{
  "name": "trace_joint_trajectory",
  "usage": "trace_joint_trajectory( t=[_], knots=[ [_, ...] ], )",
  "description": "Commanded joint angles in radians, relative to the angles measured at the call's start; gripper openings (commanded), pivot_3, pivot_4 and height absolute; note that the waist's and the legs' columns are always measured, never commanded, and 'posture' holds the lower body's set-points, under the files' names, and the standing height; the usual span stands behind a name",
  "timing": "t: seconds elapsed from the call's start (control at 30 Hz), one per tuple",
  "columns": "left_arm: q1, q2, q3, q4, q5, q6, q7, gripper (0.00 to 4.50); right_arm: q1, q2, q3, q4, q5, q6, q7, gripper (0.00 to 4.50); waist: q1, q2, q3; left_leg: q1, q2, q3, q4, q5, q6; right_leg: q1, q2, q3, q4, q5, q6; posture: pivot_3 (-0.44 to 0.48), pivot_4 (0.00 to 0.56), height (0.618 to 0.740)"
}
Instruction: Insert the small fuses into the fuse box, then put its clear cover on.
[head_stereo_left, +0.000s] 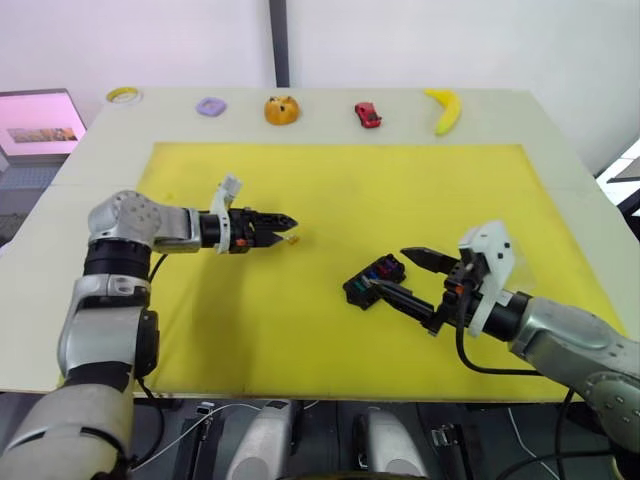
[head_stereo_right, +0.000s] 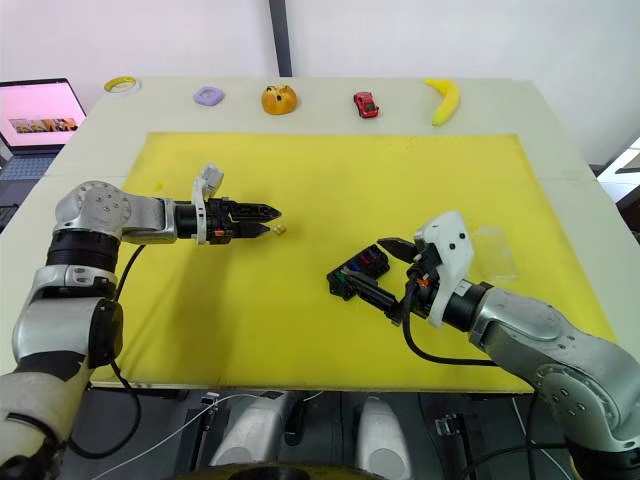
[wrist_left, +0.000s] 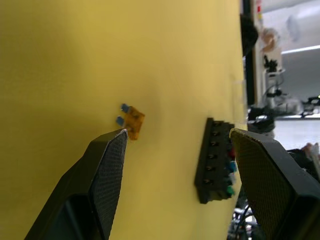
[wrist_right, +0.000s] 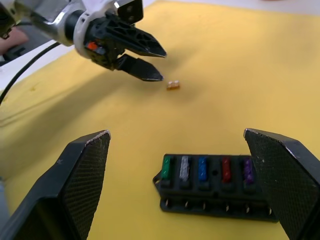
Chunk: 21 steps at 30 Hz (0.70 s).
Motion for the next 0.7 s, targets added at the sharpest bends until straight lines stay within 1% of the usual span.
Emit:
trace_joint_trajectory(
  t=[0.03,0.13,0.27,0.53,0.7],
  knots=[
    [-0.098,0.011,-0.071,0.097,0.127,-0.097,-0.162,3.45,0.013,-0.012,-0.01,-0.049,-0.01,-0.023,0.026,4.5,0.001,0.0,0.0,0.0,0.0,0.0,0.0,0.0,0.0,0.0,0.0,0.0,0.0,0.0,0.0,0.0,0.15,0.735],
    [-0.149,-0.002,-0.115,0.179,0.221,-0.179,-0.262,3.45,0.033,-0.008,-0.023,-0.057,-0.02,-0.028,0.024,4.5,0.002,0.0,0.0,0.0,0.0,0.0,0.0,0.0,0.0,-0.001,0.0,0.0,-0.001,0.0,0.0,0.0,0.15,0.735],
    [-0.192,-0.023,-0.138,0.26,0.309,-0.222,-0.36,3.45,0.05,-0.003,-0.028,-0.067,-0.025,-0.035,0.018,4.5,0.0,0.0,0.0,-0.001,0.0,0.0,0.0,0.0,0.0,-0.001,-0.001,0.0,-0.001,0.0,0.0,0.0,0.15,0.735],
    [-0.219,-0.088,-0.141,0.35,0.444,-0.287,-0.463,3.45,0.053,-0.005,-0.032,-0.07,-0.027,-0.036,0.01,4.5,0.001,0.0,0.0,-0.001,0.0,0.0,0.001,0.0,0.0,-0.001,0.0,0.0,0.0,0.0,0.0,0.0,0.15,0.735],
    [-0.225,-0.102,-0.124,0.377,0.5,-0.304,-0.476,3.45,0.054,-0.008,-0.039,-0.072,-0.024,-0.036,0.007,4.5,0.001,0.0,0.0,-0.001,0.0,0.0,0.001,0.0,0.001,0.0,0.0,0.0,0.0,0.0,0.0,0.0,0.15,0.735]
  ],
)
